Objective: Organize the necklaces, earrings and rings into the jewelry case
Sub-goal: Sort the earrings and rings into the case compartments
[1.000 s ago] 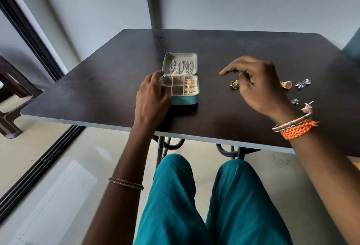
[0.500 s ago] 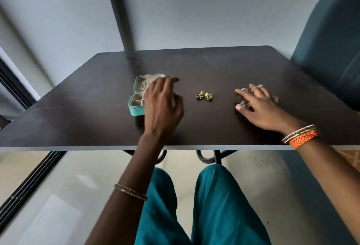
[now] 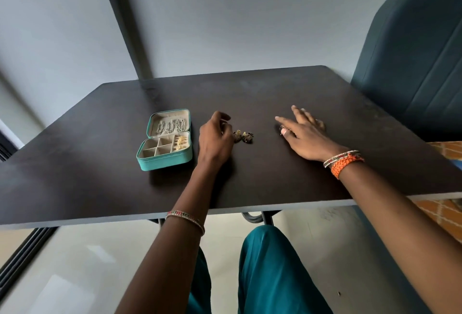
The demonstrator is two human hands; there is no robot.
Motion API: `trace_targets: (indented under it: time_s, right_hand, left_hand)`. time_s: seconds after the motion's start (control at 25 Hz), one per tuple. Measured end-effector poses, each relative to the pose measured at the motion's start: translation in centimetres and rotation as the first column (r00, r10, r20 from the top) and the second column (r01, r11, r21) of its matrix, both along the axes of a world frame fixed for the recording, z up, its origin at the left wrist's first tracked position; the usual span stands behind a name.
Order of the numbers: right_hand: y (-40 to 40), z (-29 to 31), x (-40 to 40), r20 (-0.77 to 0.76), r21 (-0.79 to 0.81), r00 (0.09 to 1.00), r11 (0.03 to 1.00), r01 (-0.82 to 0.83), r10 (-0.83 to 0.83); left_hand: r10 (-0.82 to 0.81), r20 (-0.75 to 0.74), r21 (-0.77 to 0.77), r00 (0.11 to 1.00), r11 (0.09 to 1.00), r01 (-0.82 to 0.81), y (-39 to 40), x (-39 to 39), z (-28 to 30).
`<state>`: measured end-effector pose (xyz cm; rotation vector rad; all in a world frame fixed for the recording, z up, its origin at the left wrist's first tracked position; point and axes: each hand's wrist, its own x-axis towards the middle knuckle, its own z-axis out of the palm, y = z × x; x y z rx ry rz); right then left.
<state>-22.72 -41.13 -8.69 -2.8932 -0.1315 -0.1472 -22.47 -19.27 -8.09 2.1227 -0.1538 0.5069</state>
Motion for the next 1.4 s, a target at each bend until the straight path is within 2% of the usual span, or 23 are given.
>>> trace_targets:
  time_s: [0.12, 0.24, 0.32, 0.4, 0.44, 0.56, 0.68, 0.76, 0.88, 1.0, 1.04, 1.16, 1.28, 1.4]
  right_hand:
    - [-0.1, 0.0, 1.0, 0.006, -0.012, 1.0, 1.0, 0.013, -0.013]
    - [-0.2, -0.1, 1.5, 0.051, -0.016, 0.996, 0.997, 0.079, -0.078]
    - [0.3, 0.0, 1.3, 0.229, -0.012, 0.97, 0.997, 0.08, -0.076]
    - [1.5, 0.7, 0.8, 0.449, 0.059, 0.893, 0.998, 0.009, -0.034]
    - [2.4, 1.3, 0.6, 0.502, 0.13, 0.865, 0.99, -0.062, -0.011]
    - [5.8, 2.1, 0.8, 0.502, 0.278, 0.863, 0.936, -0.214, 0.049]
    - [7.9, 1.5, 2.0, 0.443, 0.235, 0.896, 0.96, -0.156, 0.037]
    - [7.7, 1.1, 2.4, 0.402, 0.264, 0.915, 0.955, -0.133, 0.016]
    - [6.9, 0.9, 2.2, 0.331, 0.297, 0.941, 0.94, -0.166, 0.061]
    - [7.2, 0.5, 1.5, 0.267, 0.155, 0.953, 0.97, -0.187, 0.142]
    - [7.2, 0.4, 1.5, 0.266, 0.154, 0.953, 0.969, -0.192, 0.147]
    - [6.9, 0.2, 1.6, 0.277, 0.298, 0.95, 0.927, -0.228, 0.145]
    - [7.0, 0.1, 1.5, 0.344, 0.481, 0.927, 0.82, -0.311, 0.15]
    - [7.3, 0.4, 1.3, 0.385, 0.606, 0.916, 0.717, -0.345, 0.116]
  left_hand:
    - [0.005, -0.082, -0.004, 0.997, 1.0, -0.006, 0.2, 0.1, 0.1]
    - [-0.006, -0.096, 0.021, 0.995, 1.0, 0.008, 0.1, 0.3, -0.2]
    - [0.004, -0.08, 0.024, 0.997, 1.0, -0.002, 0.1, 0.6, -0.6]
    - [0.038, -0.062, 0.126, 0.997, 0.992, -0.03, 0.1, 1.0, -1.0]
    - [0.056, -0.065, 0.191, 0.996, 0.981, -0.042, 0.0, 1.1, -1.0]
    - [0.067, -0.072, 0.304, 0.995, 0.952, -0.042, 0.0, 1.1, -1.0]
    - [0.052, -0.096, 0.363, 0.994, 0.932, -0.013, 0.1, 1.2, -1.1]
    - [0.063, -0.102, 0.366, 0.993, 0.93, -0.021, 0.1, 1.5, -1.2]
    - [0.065, -0.095, 0.294, 0.993, 0.955, -0.034, 0.1, 1.7, -1.4]
    - [0.042, -0.076, 0.197, 0.996, 0.98, -0.026, 0.1, 1.8, -1.5]
    - [0.039, -0.076, 0.164, 0.996, 0.986, -0.026, 0.1, 1.6, -1.4]
    - [0.024, -0.081, 0.016, 0.996, 1.0, -0.023, 0.3, 1.1, -1.0]
    - [-0.041, -0.051, -0.198, 0.998, 0.98, 0.031, 0.6, 0.8, -0.8]
    - [-0.083, -0.024, -0.335, 0.996, 0.94, 0.071, 0.8, 0.8, -0.9]
